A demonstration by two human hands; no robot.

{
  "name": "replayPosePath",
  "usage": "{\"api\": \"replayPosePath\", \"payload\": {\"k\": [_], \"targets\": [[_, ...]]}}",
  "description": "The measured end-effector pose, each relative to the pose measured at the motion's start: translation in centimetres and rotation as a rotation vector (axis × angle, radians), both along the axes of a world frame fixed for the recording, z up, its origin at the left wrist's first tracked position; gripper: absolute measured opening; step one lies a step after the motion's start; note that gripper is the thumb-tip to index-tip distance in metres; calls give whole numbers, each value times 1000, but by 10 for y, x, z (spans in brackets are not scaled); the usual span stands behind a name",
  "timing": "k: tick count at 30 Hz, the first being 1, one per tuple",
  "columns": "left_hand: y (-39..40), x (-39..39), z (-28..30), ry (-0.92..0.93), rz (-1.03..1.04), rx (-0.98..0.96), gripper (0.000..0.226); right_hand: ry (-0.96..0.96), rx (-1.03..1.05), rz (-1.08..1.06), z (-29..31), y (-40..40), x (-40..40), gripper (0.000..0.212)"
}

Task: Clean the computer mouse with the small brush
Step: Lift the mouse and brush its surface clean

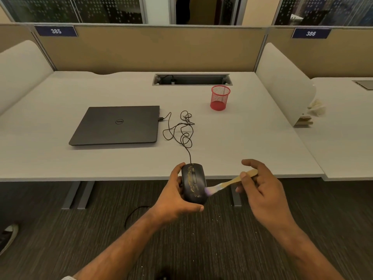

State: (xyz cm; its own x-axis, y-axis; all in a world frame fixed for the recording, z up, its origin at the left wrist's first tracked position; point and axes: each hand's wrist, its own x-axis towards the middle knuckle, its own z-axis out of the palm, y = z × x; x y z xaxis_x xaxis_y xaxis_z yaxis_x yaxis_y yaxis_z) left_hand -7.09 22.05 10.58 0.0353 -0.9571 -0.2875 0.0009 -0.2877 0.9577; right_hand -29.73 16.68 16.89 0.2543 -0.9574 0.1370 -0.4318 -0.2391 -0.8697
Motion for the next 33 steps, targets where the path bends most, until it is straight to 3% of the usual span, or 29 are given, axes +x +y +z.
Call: {"api": "replayPosePath", "payload": {"k": [5,10,13,18,26,29,33], "targets": [[0,-1,2,6,9,3,129,-125,17,9,11,-3,-5,31],[-1,-2,3,10,4,0,128,-102,114,75,3,5,3,11],[0,-2,2,2,11,-3,128,-48,95,51,3,3,-5,11],[1,-3,2,36,-5,-4,129,-157,53,23,10,0,-5,11],[2,-6,3,216,-21,37,132,-165,62,8,8,-1,0,20],[2,-7,3,292,-34,27,119,-168,42,25,9,0,0,14],[1,-6,6,475,19,43,83,-158,47,33,8,-1,-1,12]]}}
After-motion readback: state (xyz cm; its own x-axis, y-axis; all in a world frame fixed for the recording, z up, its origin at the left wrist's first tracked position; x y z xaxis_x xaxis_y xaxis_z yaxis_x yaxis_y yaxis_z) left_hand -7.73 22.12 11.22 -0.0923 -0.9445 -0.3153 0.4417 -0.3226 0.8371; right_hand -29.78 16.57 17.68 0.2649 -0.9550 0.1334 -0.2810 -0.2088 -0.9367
